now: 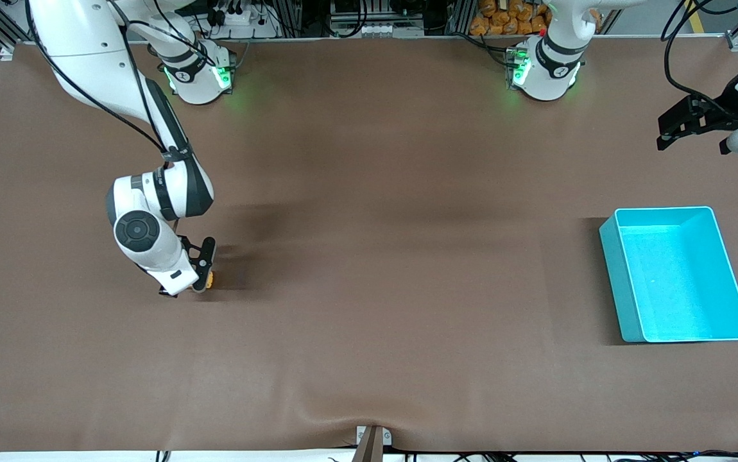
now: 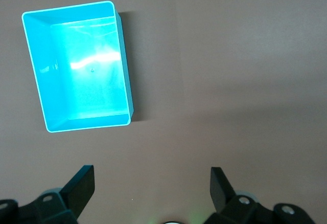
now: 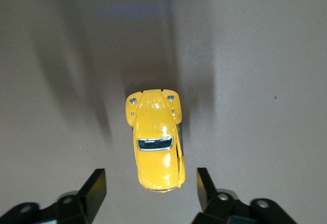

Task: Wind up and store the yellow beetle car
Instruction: 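Lower the right gripper and close it on the yellow car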

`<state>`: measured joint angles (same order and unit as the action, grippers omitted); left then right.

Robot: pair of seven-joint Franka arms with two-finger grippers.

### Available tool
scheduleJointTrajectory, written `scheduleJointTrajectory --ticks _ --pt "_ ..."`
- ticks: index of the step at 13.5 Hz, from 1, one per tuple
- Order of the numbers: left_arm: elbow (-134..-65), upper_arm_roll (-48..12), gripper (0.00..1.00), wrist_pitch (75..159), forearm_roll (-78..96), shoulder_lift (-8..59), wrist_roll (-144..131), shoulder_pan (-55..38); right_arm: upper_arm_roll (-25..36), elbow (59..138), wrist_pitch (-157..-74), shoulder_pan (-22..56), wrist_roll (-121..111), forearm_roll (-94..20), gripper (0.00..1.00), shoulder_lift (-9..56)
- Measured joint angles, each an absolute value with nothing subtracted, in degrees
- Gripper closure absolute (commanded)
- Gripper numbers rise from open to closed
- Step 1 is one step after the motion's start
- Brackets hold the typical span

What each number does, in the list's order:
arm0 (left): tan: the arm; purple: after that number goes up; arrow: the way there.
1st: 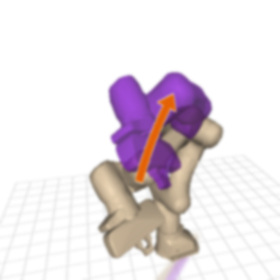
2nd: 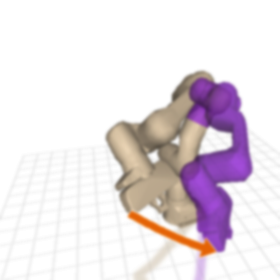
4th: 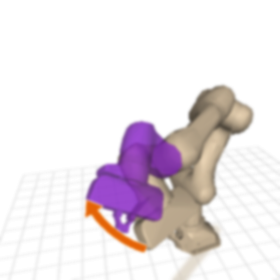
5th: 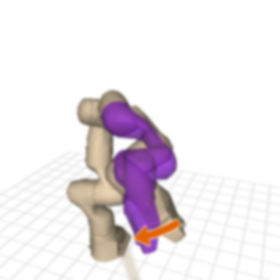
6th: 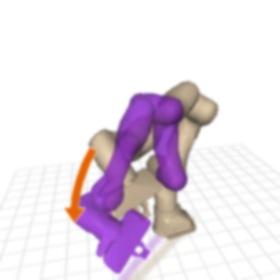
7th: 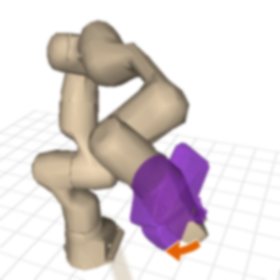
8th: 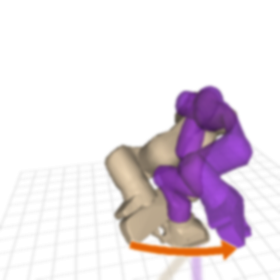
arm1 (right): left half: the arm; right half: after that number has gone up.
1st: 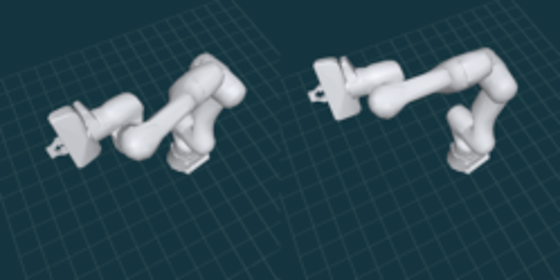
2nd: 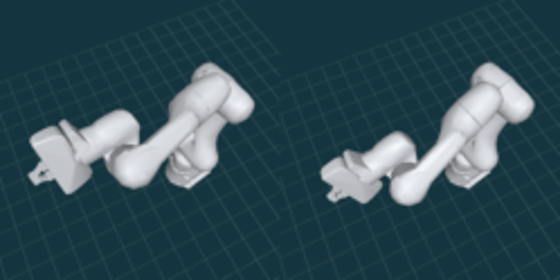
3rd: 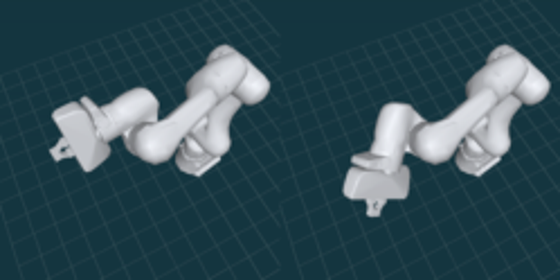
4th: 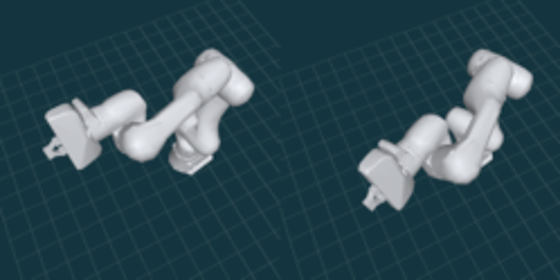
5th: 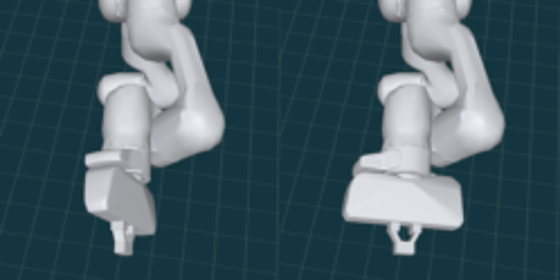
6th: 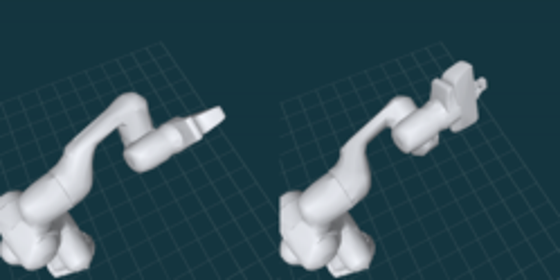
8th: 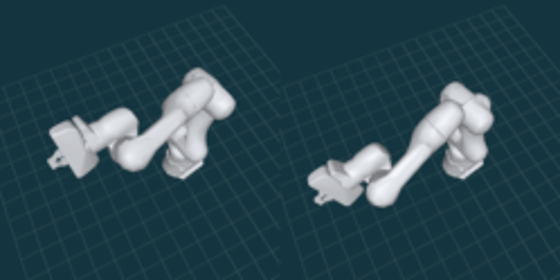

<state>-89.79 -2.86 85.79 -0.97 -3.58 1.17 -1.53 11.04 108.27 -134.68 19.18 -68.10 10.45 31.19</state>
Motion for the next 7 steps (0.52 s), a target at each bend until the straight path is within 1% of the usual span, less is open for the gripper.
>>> scheduleJointTrajectory --ticks 3,7 --pt "-89.79 -2.76 0.0 85.79 -0.97 -3.58 1.17 -1.39 11.02 107.48 -134.69 19.18 -69.24 10.45 0.37 32.45" --pt "-89.79 -2.88 0.0 85.79 -0.97 -3.58 1.17 -1.6 10.93 107.25 -134.91 19.21 -69.35 10.45 0.43 32.7"
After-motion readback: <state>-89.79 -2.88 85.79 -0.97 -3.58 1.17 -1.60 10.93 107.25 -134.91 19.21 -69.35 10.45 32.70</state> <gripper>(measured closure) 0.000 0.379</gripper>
